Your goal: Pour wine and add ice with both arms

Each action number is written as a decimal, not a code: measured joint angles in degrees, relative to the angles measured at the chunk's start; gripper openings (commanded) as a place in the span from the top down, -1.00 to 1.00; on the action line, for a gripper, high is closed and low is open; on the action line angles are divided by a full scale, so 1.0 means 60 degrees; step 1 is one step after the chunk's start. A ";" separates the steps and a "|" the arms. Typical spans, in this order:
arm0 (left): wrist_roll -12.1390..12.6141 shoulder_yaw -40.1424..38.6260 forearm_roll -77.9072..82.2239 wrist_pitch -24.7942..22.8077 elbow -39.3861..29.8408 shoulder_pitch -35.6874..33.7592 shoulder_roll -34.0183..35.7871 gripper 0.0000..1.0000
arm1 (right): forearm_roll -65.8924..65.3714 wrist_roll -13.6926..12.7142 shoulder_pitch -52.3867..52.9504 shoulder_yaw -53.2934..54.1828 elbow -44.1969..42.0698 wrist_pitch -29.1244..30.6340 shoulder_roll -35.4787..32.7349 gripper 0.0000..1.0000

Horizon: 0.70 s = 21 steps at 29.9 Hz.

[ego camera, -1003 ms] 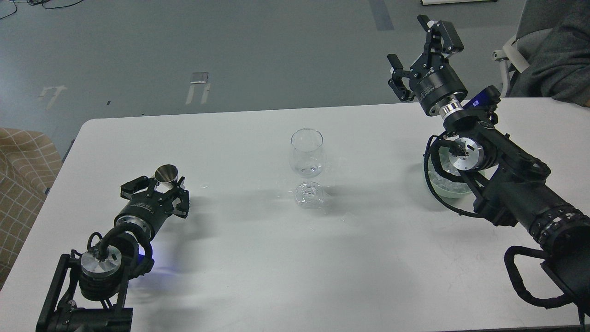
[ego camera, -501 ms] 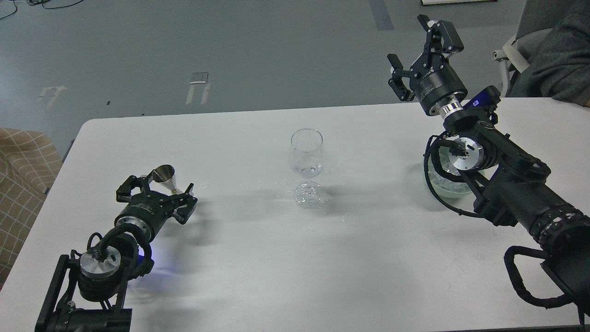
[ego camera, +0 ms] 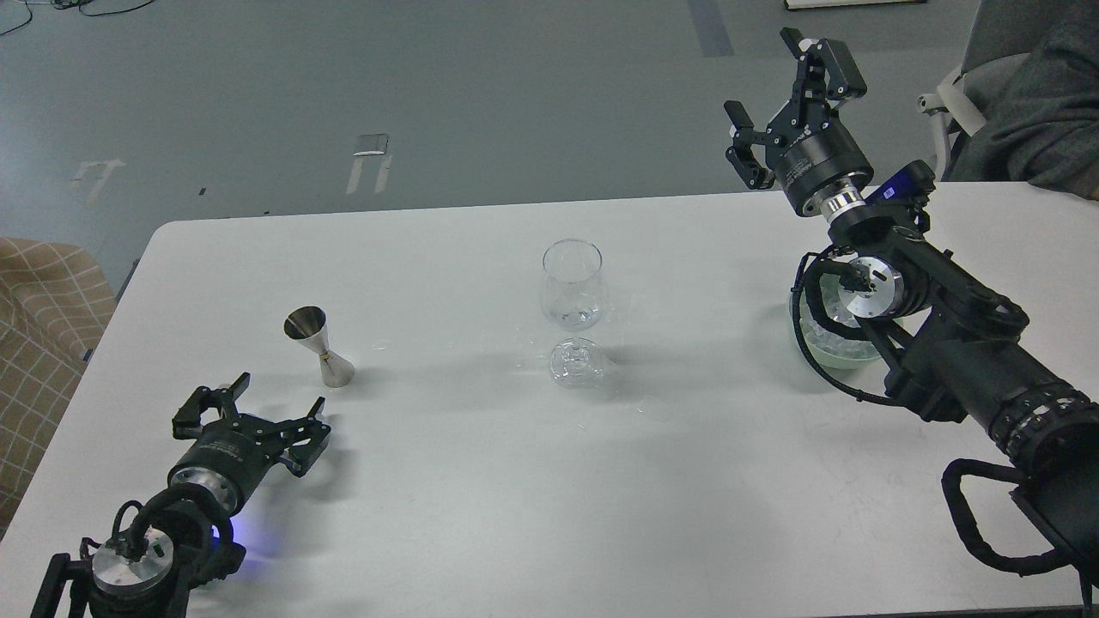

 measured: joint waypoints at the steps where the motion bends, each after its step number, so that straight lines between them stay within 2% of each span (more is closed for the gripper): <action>1: -0.0032 -0.0093 0.0036 -0.0198 0.0000 0.0005 0.0106 -0.95 | 0.0000 -0.0004 -0.0040 0.0000 0.0074 0.0000 -0.0046 -1.00; 5: -0.0317 -0.0241 0.0170 -0.1384 0.0085 0.0002 0.0893 -0.95 | -0.0036 -0.0027 -0.0254 -0.0013 0.0563 0.0000 -0.0354 -1.00; 10: -0.1210 -0.0235 0.0785 -0.2584 0.0117 -0.0189 0.2232 -0.95 | -0.0149 -0.0067 -0.0555 -0.0145 0.1409 0.0000 -0.1110 -1.00; 13: -0.1599 -0.0199 0.1431 -0.3351 0.0135 -0.0630 0.2840 -0.95 | -0.0165 -0.0090 -0.0634 -0.0652 0.2110 0.0001 -0.2000 -1.00; 16: -0.1695 -0.0166 0.2142 -0.3763 0.0245 -0.1327 0.3045 -0.95 | -0.0189 -0.0108 -0.0693 -0.1285 0.2939 0.0000 -0.3099 -1.00; 21: -0.1720 0.0084 0.3696 -0.3864 0.0320 -0.2402 0.3088 -0.95 | -0.0912 -0.0191 -0.0716 -0.1778 0.4113 -0.0138 -0.4996 -1.00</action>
